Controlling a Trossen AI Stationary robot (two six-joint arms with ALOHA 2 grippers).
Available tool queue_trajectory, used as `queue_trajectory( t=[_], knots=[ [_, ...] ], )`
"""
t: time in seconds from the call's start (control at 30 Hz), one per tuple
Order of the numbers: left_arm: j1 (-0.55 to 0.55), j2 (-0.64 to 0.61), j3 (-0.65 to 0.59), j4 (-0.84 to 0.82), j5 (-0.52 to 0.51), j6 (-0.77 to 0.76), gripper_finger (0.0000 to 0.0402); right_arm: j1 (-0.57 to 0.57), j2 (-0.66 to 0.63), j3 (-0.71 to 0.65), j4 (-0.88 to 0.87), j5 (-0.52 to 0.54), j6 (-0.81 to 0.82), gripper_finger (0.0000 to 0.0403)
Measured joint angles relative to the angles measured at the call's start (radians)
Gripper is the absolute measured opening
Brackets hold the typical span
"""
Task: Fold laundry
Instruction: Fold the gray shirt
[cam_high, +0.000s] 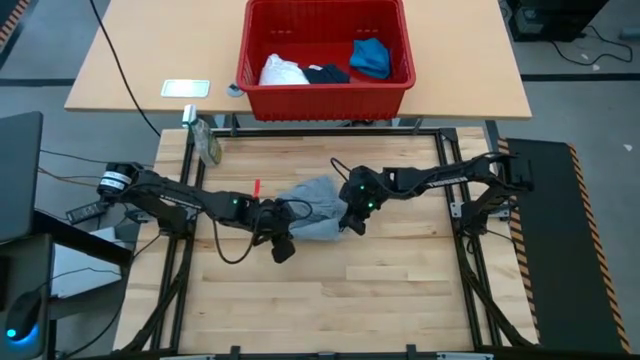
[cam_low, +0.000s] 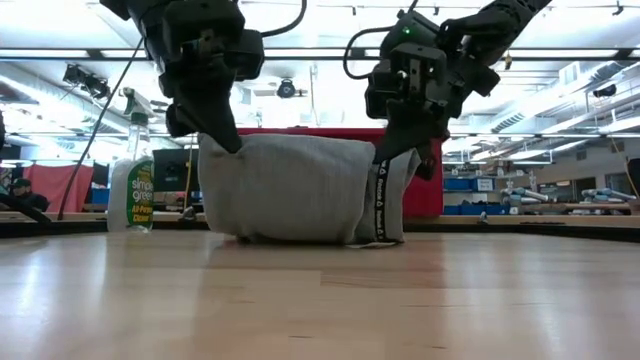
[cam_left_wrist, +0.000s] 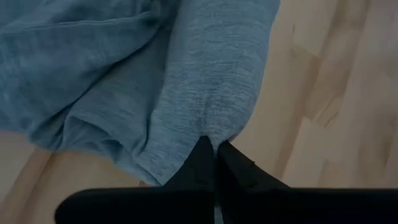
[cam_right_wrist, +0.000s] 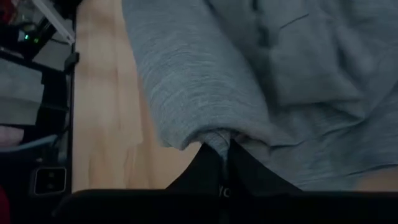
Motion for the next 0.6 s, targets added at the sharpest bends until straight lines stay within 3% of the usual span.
queue_trajectory(
  t=[0.1, 0.37, 0.6],
  knots=[
    [0.0, 0.0, 0.0, 0.0, 0.0, -0.04, 0.0, -0.008, 0.0, 0.0, 0.001, 0.006, 0.015, 0.0019],
    [0.049, -0.012, 0.0, 0.002, 0.001, -0.153, 0.0, -0.013, 0.0, 0.0, 0.025, 0.085, 0.019, 0.0086],
    [0.158, -0.053, 0.002, 0.012, 0.03, -0.228, 0.0, -0.03, -0.001, 0.0, 0.038, 0.158, 0.078, 0.0091]
  ],
)
